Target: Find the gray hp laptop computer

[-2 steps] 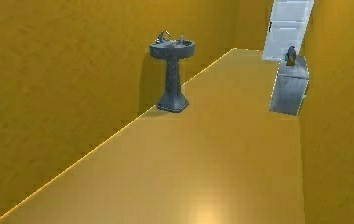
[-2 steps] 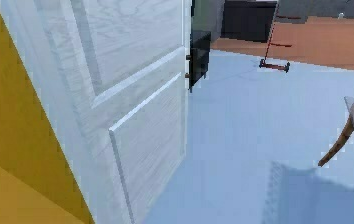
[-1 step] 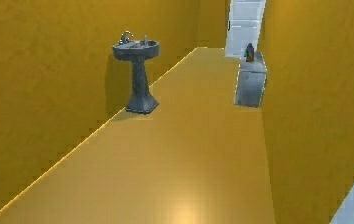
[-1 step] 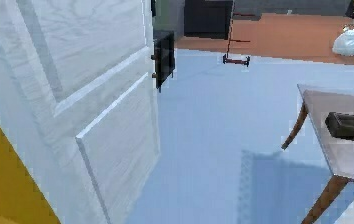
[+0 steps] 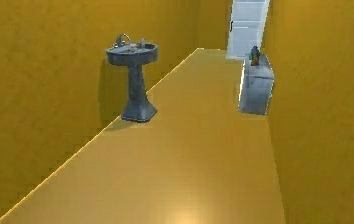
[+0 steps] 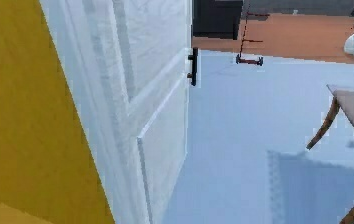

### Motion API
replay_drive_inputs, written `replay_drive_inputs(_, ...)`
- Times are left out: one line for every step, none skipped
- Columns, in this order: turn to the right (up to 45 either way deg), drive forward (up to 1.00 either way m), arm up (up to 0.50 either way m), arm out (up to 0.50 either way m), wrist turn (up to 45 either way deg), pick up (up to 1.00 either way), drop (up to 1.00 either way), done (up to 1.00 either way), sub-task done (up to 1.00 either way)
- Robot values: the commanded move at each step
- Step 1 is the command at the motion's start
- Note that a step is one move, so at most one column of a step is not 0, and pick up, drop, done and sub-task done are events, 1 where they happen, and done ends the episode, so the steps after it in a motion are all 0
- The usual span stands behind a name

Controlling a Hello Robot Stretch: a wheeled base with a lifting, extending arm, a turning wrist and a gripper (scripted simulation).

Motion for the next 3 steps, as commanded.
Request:
replay_drive_inputs(6.0, 0.0, 0.0, 0.0, 0.0, 0.0, 0.0, 0.0, 0.0)
replay_drive_inputs(0.0, 1.0, 0.0, 0.0, 0.0, 0.0, 0.0, 0.0, 0.0)
replay_drive_inputs(0.0, 1.0, 0.0, 0.0, 0.0, 0.0, 0.0, 0.0, 0.0)
